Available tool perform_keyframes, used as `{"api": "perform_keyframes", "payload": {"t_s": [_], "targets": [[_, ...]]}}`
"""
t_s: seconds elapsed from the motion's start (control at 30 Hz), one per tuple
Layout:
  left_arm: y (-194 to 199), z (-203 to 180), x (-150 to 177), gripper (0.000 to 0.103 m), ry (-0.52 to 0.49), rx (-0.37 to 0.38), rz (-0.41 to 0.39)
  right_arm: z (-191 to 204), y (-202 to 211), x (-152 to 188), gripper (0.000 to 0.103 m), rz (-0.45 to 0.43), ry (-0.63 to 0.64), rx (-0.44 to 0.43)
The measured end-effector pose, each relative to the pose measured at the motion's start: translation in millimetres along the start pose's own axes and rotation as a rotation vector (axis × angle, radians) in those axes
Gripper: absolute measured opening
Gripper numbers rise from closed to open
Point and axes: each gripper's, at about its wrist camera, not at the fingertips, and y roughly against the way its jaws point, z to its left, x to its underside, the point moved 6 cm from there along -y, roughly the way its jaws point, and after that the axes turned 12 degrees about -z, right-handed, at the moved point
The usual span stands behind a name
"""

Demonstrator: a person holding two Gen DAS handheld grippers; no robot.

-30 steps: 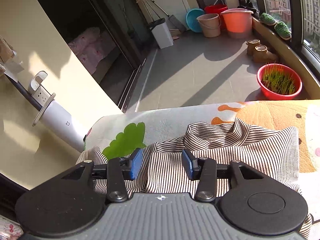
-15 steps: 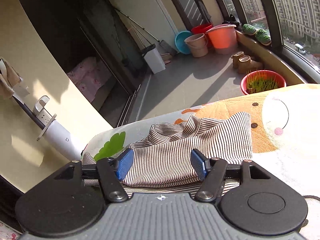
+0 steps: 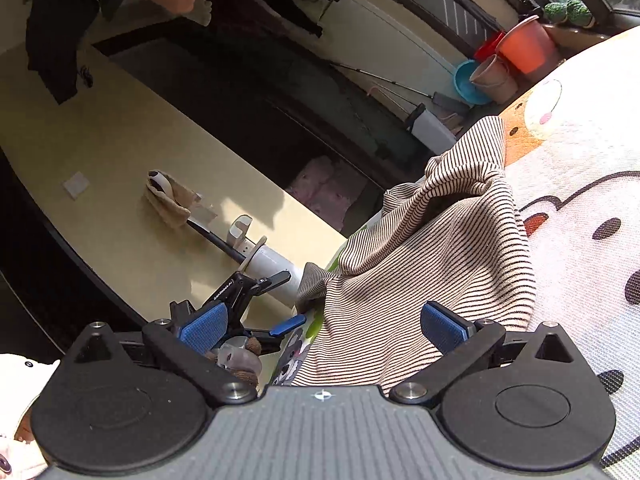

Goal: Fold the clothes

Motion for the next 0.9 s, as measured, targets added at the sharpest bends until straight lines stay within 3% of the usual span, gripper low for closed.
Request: {"api": "perform_keyframes", "payload": {"t_s": [0.2, 0.4, 0.67, 0.7, 0.73, 0.77, 0.8, 0.9], "targets": [[-3, 75, -75, 0.092, 0.382, -0.145, -0.086, -10, -1, 10, 0.103, 0.022, -0.035, -0.093], [-25, 101, -95, 0.086, 0.415, -0.298, -0.188, -14, -9, 18, 0.103, 0.083, -0.044, -0.139], [-71, 113, -90, 0.088, 0.349, -0.497, -0.2, 2, 4, 36, 0.103, 0.133, 0.029, -0.141], [-71, 110, -91, 0.078, 0.332, -0.504, -0.219, 2, 5, 36, 0.103, 0.132, 0.028, -0.141], [-70, 107, -92, 0.054, 0.314, -0.508, -0.237, 2, 5, 36, 0.103, 0.132, 0.027, -0.141], [-67, 102, -95, 0.042, 0.298, -0.5, -0.242, 2, 6, 36, 0.103, 0.131, 0.027, -0.141], [-63, 96, -98, 0.02, 0.284, -0.49, -0.244, 2, 6, 36, 0.103, 0.13, 0.026, -0.141], [-51, 79, -108, 0.011, 0.24, -0.458, -0.251, 3, 7, 38, 0.103, 0.129, 0.026, -0.144]]}}
